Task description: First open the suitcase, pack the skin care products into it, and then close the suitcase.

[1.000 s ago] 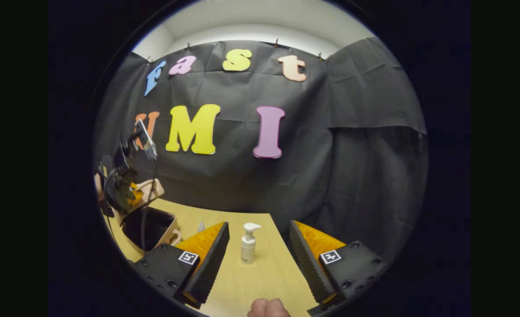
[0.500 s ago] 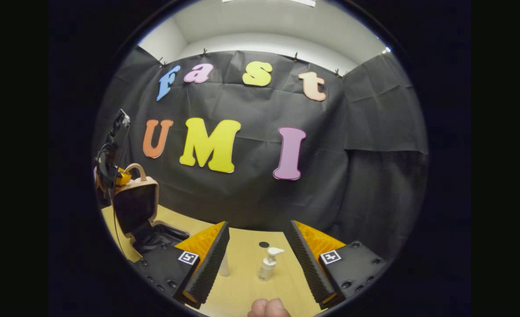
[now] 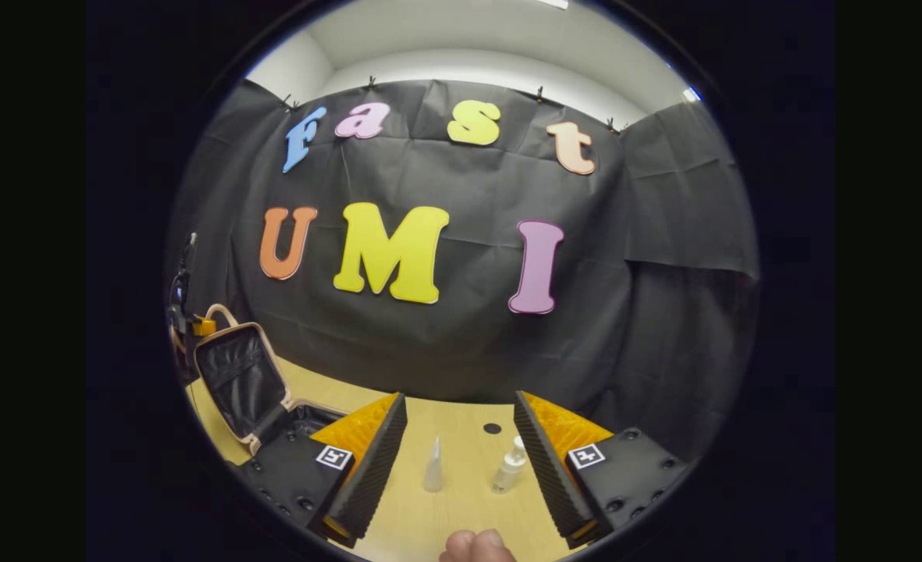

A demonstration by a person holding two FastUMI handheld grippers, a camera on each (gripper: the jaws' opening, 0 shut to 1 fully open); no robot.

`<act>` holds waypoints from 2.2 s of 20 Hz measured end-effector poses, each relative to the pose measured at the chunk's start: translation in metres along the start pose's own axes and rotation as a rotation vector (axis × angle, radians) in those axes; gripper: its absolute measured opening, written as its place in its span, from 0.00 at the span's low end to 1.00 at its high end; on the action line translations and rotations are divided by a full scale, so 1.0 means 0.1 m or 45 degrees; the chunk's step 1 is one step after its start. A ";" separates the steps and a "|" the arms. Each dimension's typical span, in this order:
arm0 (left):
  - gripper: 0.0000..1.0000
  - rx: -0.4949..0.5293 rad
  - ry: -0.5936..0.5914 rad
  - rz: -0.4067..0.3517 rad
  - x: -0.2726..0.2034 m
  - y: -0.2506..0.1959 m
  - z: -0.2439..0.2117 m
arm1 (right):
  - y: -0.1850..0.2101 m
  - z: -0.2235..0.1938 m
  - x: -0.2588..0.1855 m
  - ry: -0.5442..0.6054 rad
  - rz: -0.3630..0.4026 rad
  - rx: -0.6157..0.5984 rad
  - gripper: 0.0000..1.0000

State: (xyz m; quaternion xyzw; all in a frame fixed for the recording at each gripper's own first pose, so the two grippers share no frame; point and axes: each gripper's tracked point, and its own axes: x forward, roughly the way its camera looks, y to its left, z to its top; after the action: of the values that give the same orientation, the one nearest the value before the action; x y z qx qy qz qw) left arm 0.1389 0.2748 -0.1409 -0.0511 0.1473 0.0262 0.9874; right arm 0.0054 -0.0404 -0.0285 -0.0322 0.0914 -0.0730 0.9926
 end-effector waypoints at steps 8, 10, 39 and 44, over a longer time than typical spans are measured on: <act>0.05 -0.322 0.348 0.087 0.43 0.85 -1.47 | 0.29 0.02 -0.06 0.029 0.007 -0.150 0.81; 0.05 -0.320 0.428 0.086 0.43 0.94 -1.72 | 0.31 0.02 -0.06 0.038 0.002 -0.158 0.81; 0.97 0.206 -0.044 -0.324 -0.94 -4.01 -0.31 | -1.19 -0.84 0.01 0.130 0.021 0.100 0.82; 0.98 0.299 0.059 -0.477 -0.86 -4.77 -0.95 | -1.66 -1.27 0.02 0.206 -0.005 0.070 0.81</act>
State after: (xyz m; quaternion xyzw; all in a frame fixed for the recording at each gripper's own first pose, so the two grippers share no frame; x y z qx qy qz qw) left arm 0.0608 -0.2121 -0.1616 0.0371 0.1599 -0.1761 0.9706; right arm -0.0396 -0.2106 -0.1403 0.0011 0.1692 -0.0797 0.9824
